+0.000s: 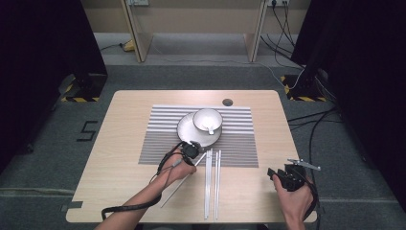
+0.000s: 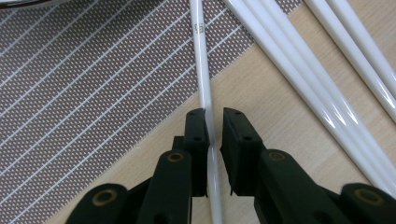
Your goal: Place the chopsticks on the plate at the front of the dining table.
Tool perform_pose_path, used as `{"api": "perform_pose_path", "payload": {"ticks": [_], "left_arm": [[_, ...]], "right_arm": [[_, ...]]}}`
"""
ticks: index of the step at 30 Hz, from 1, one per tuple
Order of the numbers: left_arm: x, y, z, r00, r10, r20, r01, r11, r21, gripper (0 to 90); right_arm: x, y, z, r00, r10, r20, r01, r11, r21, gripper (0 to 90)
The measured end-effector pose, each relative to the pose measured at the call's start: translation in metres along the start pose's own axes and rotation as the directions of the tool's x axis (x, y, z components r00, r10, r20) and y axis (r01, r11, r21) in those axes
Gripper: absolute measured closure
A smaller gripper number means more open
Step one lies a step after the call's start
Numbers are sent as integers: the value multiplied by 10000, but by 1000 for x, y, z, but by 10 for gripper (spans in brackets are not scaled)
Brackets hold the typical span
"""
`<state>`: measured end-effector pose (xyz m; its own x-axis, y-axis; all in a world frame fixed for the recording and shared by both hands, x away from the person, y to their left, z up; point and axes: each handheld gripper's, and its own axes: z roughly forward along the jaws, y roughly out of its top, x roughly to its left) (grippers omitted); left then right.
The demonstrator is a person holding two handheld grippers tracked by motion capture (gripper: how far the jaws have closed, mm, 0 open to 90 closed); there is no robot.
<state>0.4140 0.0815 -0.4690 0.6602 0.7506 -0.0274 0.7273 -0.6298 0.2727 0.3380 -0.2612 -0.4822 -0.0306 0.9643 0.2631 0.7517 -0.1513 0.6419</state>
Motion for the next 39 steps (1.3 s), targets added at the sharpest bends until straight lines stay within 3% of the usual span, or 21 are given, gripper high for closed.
{"api": "perform_pose_path", "payload": {"ticks": [12, 21, 30, 39], "left_arm": [[4, 0, 7, 9998, -59, 208, 53, 9996, 284, 797], [4, 1, 8, 9999, -52, 131, 48, 9994, 337, 796], [4, -1, 7, 9995, -300, 68, 299, 9994, 186, 840], [5, 2, 8, 9994, -353, 54, 351, 9986, 388, 846]], "right_arm": [[0, 0, 1, 10000, 2, -40, -1, 10000, 22, 559], [0, 0, 0, 10000, 10, -48, -10, 10000, 14, 559], [1, 0, 0, 10000, 55, -64, -55, 10000, 52, 559], [1, 0, 0, 10000, -32, -83, 32, 10000, 0, 559]]}}
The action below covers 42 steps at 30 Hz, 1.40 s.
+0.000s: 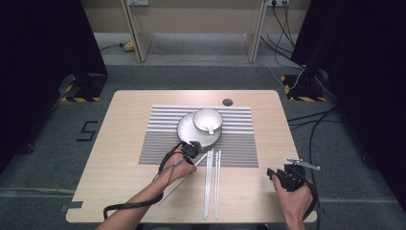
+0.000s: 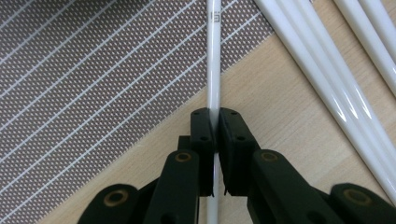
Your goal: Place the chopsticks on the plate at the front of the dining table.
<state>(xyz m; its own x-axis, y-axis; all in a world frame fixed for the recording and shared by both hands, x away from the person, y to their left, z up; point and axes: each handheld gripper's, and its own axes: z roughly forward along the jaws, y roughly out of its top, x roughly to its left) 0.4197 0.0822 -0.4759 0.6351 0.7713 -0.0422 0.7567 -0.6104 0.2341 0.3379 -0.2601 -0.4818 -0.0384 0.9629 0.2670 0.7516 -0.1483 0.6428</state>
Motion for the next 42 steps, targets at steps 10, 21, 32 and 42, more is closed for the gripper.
{"api": "perform_pose_path", "payload": {"ticks": [10, 21, 32, 42], "left_arm": [[1, -2, 0, 10000, -3, 40, 4, 9999, -118, 849], [4, -3, -1, 9997, -64, 230, 65, 10000, -70, 849], [9, -6, -9, 9996, -132, 236, 135, 9999, -107, 849], [17, -14, -24, 9987, -287, 414, 299, 9992, -272, 850]], "right_arm": [[-1, 0, -1, 10000, -6, -26, 6, 10000, -39, 559], [-3, 1, -2, 9999, 95, -35, -95, 9999, -103, 559], [-4, 1, -3, 10000, 79, -23, -79, 9999, -127, 560], [-4, 1, -3, 10000, 77, 0, -77, 9999, -128, 560]]}}
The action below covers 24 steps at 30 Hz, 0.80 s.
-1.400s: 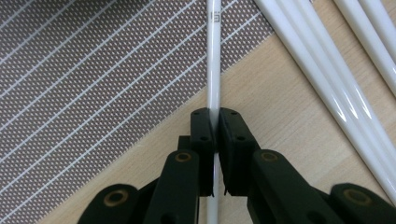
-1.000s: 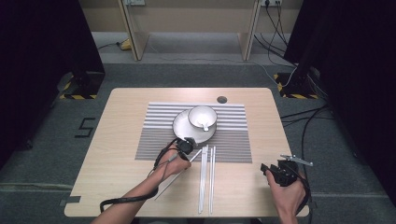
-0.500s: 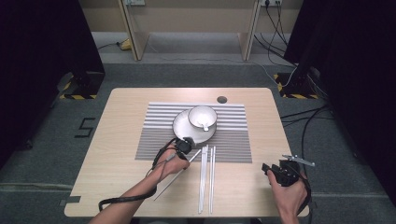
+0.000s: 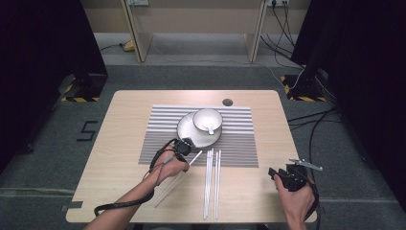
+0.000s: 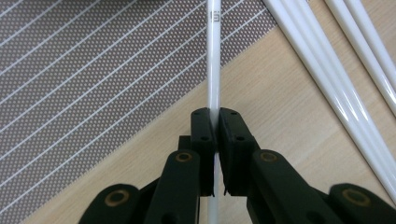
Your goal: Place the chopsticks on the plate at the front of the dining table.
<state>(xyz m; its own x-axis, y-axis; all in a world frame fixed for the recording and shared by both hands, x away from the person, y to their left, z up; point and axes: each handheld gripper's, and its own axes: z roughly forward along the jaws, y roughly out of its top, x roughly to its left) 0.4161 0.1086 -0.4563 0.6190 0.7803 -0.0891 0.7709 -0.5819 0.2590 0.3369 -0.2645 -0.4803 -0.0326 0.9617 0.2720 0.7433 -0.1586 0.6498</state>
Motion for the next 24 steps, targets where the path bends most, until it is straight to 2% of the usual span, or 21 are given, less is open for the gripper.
{"api": "perform_pose_path", "payload": {"ticks": [6, 14, 24], "left_arm": [[9, -7, -10, 9998, -131, 169, 132, 9999, -75, 850], [22, -14, -22, 9992, -409, 5, 409, 9987, -302, 850], [32, -17, -27, 9981, -612, -58, 609, 9971, -461, 849]], "right_arm": [[0, 0, 0, 10000, -5, 17, 5, 10000, -1, 560], [0, 0, 0, 10000, 4, 39, -4, 10000, 12, 560], [0, 0, 0, 10000, 23, 45, -23, 10000, 22, 560]]}}
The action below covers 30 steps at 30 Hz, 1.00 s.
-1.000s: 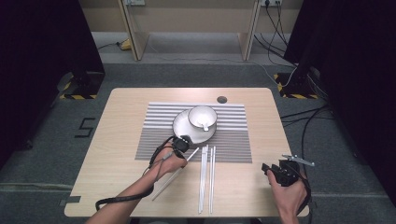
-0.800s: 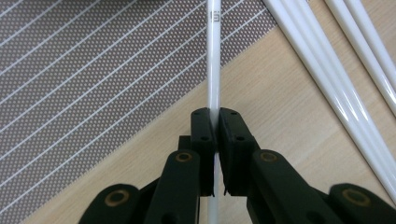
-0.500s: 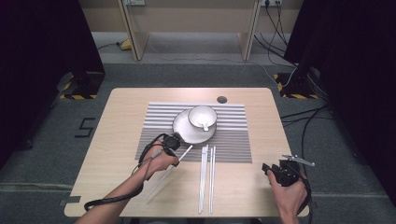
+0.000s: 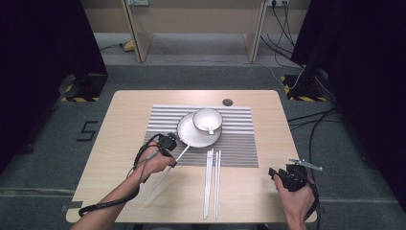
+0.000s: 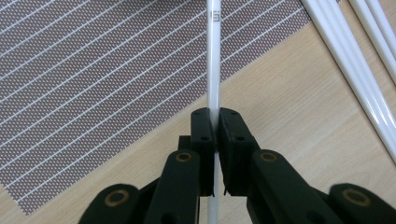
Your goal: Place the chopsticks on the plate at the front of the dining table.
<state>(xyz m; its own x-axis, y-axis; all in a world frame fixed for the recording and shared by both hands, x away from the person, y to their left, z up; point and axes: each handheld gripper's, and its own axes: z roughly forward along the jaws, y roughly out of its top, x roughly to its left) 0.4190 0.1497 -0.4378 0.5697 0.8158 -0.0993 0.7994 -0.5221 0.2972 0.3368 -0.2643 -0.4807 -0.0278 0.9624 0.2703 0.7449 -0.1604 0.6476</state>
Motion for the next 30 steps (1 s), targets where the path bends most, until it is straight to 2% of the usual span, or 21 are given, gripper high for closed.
{"api": "perform_pose_path", "payload": {"ticks": [16, 30], "left_arm": [[15, 3, -10, 9993, -380, -70, 377, 9985, -386, 849], [24, 8, -15, 9980, -611, -134, 604, 9969, -498, 849]], "right_arm": [[0, 0, 0, 10000, -3, 18, 3, 10000, 0, 560], [0, 0, 0, 10000, -20, 35, 20, 10000, -4, 561]]}}
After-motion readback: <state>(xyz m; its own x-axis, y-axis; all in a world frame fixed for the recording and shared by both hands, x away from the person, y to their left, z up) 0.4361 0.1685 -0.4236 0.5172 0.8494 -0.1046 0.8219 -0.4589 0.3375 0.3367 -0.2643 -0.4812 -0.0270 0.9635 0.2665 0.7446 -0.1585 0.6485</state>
